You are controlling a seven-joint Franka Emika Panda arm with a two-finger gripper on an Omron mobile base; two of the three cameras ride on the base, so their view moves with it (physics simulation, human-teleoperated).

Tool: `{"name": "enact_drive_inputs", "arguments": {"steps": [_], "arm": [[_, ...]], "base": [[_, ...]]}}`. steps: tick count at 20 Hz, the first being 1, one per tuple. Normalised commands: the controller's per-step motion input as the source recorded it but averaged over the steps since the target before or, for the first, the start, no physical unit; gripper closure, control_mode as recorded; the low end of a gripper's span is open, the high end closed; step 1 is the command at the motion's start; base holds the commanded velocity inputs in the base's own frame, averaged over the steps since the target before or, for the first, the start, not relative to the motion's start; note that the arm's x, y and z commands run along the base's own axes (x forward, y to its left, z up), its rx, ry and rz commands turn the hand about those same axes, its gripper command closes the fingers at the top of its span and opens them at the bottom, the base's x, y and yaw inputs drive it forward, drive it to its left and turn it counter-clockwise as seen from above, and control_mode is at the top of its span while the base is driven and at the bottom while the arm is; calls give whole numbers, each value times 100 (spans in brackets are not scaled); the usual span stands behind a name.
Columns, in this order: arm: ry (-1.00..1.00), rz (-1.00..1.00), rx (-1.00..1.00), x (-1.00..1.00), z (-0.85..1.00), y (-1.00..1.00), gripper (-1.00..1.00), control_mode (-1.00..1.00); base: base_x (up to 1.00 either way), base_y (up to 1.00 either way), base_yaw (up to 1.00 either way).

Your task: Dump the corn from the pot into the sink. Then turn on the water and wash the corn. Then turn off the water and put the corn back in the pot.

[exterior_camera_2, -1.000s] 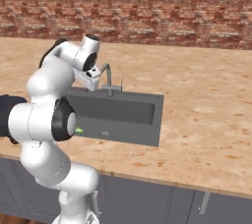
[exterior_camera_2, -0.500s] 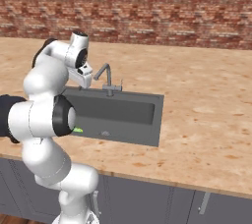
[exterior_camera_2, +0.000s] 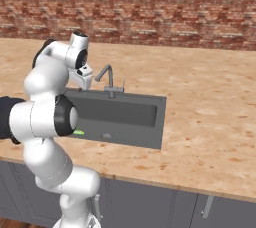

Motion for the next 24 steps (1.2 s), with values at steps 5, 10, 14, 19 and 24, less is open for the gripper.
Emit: {"name": "enact_drive_inputs", "arguments": {"steps": [5,10,14,19,24], "arm": [[7,-2,-3,35,-4,13,-100,-100],[10,-14,-11,43,-23,28,-100,-100],[13,-17,-9,29,-31,13,-100,-100],[9,-14,-8,7,-49,4,-100,-100],[2,-10,-6,0,-72,0,-100,-100]], "base": [[0,0,0],[0,0,0],[0,0,0],[0,0,0],[0,0,0]]}}
